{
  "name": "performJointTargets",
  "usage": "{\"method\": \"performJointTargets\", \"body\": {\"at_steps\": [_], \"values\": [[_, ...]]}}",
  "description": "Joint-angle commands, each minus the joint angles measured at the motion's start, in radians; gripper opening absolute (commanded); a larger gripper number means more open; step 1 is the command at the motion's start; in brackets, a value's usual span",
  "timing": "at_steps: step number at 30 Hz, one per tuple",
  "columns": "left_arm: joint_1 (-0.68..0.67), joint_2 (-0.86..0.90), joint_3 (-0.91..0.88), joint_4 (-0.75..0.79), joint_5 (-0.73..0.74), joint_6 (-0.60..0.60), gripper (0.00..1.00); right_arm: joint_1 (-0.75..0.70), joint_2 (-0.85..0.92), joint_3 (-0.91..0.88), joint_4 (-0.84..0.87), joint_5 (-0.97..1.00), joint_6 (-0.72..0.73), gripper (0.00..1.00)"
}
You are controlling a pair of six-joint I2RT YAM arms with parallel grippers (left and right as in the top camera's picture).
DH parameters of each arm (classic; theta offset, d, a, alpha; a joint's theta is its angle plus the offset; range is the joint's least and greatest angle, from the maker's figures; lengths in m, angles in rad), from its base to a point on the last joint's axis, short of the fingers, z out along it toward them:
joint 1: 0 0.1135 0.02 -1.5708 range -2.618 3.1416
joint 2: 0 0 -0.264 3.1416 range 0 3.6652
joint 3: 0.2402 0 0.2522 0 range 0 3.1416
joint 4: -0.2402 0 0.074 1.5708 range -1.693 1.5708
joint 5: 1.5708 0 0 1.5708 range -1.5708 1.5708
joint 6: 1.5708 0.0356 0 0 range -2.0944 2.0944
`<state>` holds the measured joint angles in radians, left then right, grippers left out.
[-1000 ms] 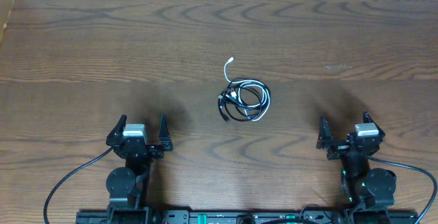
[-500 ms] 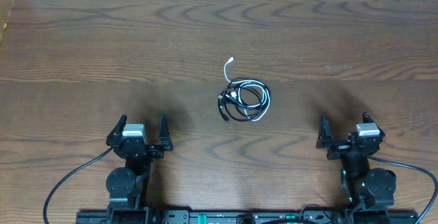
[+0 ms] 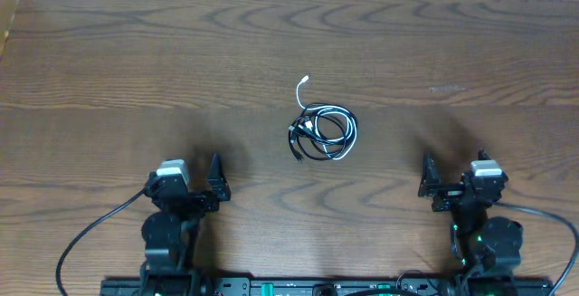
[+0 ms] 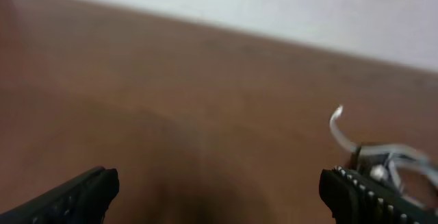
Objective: Untangle cables
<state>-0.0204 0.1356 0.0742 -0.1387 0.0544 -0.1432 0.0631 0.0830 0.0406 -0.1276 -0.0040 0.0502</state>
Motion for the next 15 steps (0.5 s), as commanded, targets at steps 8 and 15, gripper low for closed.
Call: {"method": "performJointTargets", "body": {"at_steps": [8, 15], "values": [[0.004, 0.42, 0.28, -0.099, 0.015, -0.015, 0.99, -0.005, 0.332, 0.23, -0.048, 0.011, 0.024, 0.99], [0.004, 0.725, 0.55, -0.34, 0.101, -0.016, 0.99, -0.005, 0.615, 0.443, -0.158, -0.105, 0.024, 0.99]]}}
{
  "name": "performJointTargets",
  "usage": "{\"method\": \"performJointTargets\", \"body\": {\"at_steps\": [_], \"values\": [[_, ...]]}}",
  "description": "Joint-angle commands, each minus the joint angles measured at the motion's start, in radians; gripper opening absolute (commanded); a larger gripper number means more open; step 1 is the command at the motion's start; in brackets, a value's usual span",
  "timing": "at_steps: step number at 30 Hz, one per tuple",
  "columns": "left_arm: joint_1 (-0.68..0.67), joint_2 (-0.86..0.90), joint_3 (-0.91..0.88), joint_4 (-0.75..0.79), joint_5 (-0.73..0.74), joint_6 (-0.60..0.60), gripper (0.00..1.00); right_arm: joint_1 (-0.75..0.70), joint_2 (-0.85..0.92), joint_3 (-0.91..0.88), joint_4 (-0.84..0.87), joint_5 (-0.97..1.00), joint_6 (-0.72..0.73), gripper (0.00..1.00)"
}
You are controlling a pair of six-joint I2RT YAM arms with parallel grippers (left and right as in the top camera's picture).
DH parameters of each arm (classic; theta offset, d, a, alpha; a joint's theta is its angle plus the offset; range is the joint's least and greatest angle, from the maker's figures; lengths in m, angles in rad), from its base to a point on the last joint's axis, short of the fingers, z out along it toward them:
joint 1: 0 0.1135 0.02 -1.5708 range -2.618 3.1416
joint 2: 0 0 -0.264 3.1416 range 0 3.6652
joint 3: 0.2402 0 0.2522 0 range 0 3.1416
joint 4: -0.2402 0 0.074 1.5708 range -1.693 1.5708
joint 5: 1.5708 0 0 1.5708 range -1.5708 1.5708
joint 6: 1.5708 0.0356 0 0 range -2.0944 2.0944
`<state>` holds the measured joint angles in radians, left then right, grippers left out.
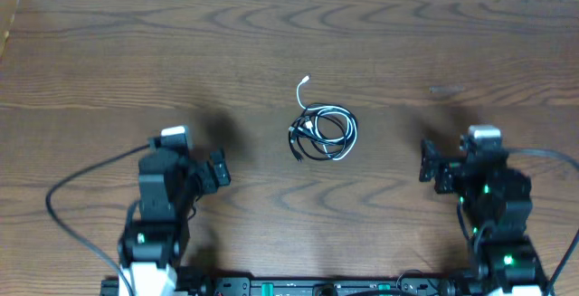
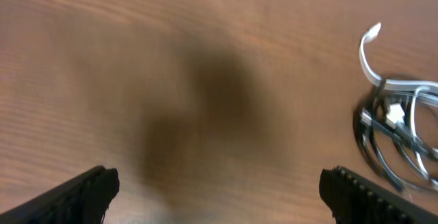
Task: Untangle cables
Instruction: 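Reach the left gripper forward and grasp the cable bundle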
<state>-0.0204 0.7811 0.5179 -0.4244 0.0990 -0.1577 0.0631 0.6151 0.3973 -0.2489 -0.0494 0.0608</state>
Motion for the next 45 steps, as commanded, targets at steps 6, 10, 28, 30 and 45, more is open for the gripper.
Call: {"method": "performJointTargets", "body": {"at_steps": [6, 10, 28, 30, 45], "values": [[0.004, 0.243, 0.331, -0.338, 0.076, -0.001, 0.99, -0.005, 0.289, 0.288, -0.253, -0.054, 0.013, 0.99], [0.004, 0.259, 0.393, -0.475, 0.075, -0.002, 0.99, -0.005, 0.392, 0.393, -0.375, -0.055, 0.002, 0.99], [0.004, 0.23, 0.398, -0.368, 0.226, -0.013, 0.99, -0.005, 0.423, 0.441, -0.346, -0.179, -0.002, 0.99], [0.004, 0.23, 0.403, -0.312, 0.241, -0.024, 0.99, -0.005, 0.423, 0.441, -0.345, -0.179, -0.002, 0.99], [-0.166, 0.519, 0.717, -0.306, 0.116, -0.008, 0.99, -0.005, 0.423, 0.441, -0.346, -0.178, -0.002, 0.99]]}}
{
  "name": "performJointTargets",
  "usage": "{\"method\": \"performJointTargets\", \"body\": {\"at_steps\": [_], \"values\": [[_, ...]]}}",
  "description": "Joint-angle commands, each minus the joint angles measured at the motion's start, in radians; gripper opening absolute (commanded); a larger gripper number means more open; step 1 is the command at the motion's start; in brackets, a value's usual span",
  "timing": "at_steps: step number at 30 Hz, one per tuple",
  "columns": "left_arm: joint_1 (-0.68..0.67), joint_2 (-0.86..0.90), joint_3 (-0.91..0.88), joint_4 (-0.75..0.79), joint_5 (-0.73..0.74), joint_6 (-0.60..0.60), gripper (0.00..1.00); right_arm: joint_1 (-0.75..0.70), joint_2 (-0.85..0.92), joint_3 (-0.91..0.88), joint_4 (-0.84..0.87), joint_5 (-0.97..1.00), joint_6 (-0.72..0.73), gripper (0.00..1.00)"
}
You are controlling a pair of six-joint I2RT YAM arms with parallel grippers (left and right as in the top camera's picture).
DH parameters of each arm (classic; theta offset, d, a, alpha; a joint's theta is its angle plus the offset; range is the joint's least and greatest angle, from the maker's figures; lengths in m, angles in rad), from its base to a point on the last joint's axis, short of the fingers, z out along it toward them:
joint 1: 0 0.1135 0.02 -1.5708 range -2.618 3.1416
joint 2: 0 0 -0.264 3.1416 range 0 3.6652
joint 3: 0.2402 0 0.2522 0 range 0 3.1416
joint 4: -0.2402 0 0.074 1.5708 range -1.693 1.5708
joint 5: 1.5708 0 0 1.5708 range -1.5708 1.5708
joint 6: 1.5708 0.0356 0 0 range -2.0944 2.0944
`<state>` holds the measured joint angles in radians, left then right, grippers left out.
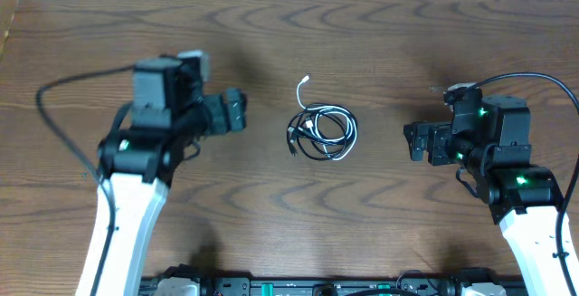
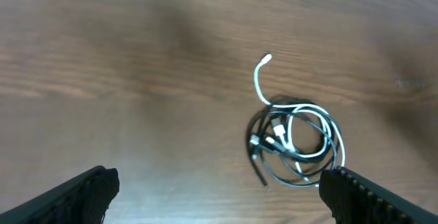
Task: Untangle cables
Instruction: 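Reach the left gripper forward and grasp the cable bundle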
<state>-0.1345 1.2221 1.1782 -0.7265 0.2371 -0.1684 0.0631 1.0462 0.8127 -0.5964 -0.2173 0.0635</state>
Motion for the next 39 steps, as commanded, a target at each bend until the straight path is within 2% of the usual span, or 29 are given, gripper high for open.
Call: {"method": "performJointTargets", "body": {"at_steps": [1, 12, 19, 34, 35, 37, 39], "values": [[-0.074, 0.107, 0.069, 0.0, -0.022, 0.003, 0.99, -0.005, -0.008, 0.025, 0.002, -0.01, -0.005, 0.99], [-0.309, 0.379, 0.075, 0.133, -0.021, 0.017, 0.97, -0.005, -0.007, 0.025, 0.001, -0.006, -0.005, 0.99], [-0.425, 0.537, 0.075, 0.216, -0.013, 0.017, 0.93, -0.005, -0.007, 0.025, -0.026, 0.147, 0.074, 0.98], [-0.604, 0.732, 0.075, 0.314, -0.013, 0.017, 0.9, -0.005, -0.007, 0.025, -0.036, 0.159, 0.079, 0.99], [-0.612, 0.741, 0.075, 0.317, -0.013, 0.017, 0.87, -0.005, -0.007, 0.025, -0.037, 0.159, 0.079, 0.99], [-0.621, 0.753, 0.075, 0.317, -0.014, 0.018, 0.73, -0.005, -0.007, 0.025, -0.037, 0.159, 0.079, 0.99], [-0.623, 0.754, 0.075, 0.318, -0.014, 0.018, 0.43, -0.005, -0.007, 0.025, -0.037, 0.159, 0.079, 0.99]]}}
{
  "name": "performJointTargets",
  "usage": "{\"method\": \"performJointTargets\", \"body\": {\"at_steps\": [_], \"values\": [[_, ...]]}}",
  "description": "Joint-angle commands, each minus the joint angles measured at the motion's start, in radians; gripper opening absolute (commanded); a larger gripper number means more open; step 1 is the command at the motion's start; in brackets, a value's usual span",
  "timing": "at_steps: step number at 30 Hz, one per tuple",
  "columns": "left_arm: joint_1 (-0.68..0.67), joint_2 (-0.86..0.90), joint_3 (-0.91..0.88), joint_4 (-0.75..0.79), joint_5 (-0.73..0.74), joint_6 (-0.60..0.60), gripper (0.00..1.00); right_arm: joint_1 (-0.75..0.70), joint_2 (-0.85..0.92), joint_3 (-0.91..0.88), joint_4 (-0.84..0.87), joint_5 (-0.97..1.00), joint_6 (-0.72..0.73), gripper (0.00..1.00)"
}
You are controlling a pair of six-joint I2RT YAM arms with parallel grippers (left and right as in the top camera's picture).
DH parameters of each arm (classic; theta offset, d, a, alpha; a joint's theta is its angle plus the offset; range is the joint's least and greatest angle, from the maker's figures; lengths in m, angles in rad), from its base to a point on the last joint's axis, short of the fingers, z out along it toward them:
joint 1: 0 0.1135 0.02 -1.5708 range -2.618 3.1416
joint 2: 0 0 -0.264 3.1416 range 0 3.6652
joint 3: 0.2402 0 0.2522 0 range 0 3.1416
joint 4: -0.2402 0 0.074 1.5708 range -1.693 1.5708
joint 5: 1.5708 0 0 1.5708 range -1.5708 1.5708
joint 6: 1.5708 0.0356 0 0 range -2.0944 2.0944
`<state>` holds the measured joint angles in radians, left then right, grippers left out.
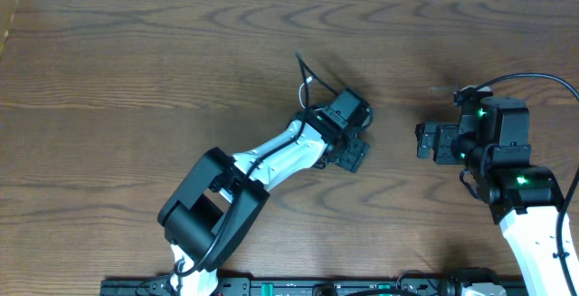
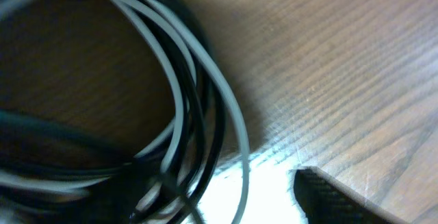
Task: Untangle cables
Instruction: 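Reach the left gripper forward and grasp the cable bundle, then grasp a black cable strand with the right gripper beside the left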
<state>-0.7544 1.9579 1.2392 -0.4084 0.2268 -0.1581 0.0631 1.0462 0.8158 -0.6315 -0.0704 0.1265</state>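
Note:
The tangled bundle of black and white cables (image 1: pixel 317 115) lies mid-table, mostly covered by my left gripper (image 1: pixel 348 140), which sits low over it. A white cable end (image 1: pixel 306 84) and a thin black strand (image 1: pixel 300 62) stick out behind it. In the left wrist view, black cable loops (image 2: pixel 195 53) and a grey-white cable loop (image 2: pixel 229 107) fill the frame. One finger (image 2: pixel 342 198) shows at the lower right, set wide, and the other is hidden behind the cables. My right gripper (image 1: pixel 422 141) hovers open to the right of the bundle, apart from it.
The brown wooden table (image 1: pixel 136 52) carries only the bundle. The left arm (image 1: pixel 262 165) stretches diagonally from the front edge to the centre. The right arm's body (image 1: pixel 507 165) stands at the right side. A pale wall edge runs along the far side.
My left gripper was left of the bundle and high; now it is right on top of it, the cables filling its view. A black strand now pokes out behind. The right gripper shifted slightly right.
Both grippers started open near the front edge, with the bundle untouched mid-table. They then stood higher and farther forward, flanking the bundle left and right. Now the left gripper is down on the bundle while the right holds off at its side.

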Motion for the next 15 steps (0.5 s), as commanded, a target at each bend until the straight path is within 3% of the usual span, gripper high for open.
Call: {"method": "performJointTargets", "body": {"at_steps": [1, 3, 11, 15], "values": [[-0.002, 0.013, 0.014, 0.0, -0.003, 0.007, 0.27, -0.005, -0.007, 0.022, -0.002, 0.011, 0.016, 0.99], [0.002, -0.002, 0.014, -0.001, -0.003, 0.007, 0.08, -0.005, -0.007, 0.022, -0.001, 0.012, 0.016, 0.99], [0.031, -0.217, 0.024, 0.0, 0.001, 0.002, 0.08, -0.005, -0.006, 0.022, 0.005, -0.003, 0.015, 0.99], [0.069, -0.374, 0.027, 0.038, 0.084, -0.053, 0.08, -0.003, -0.005, 0.022, 0.032, -0.11, 0.015, 0.99]]}}
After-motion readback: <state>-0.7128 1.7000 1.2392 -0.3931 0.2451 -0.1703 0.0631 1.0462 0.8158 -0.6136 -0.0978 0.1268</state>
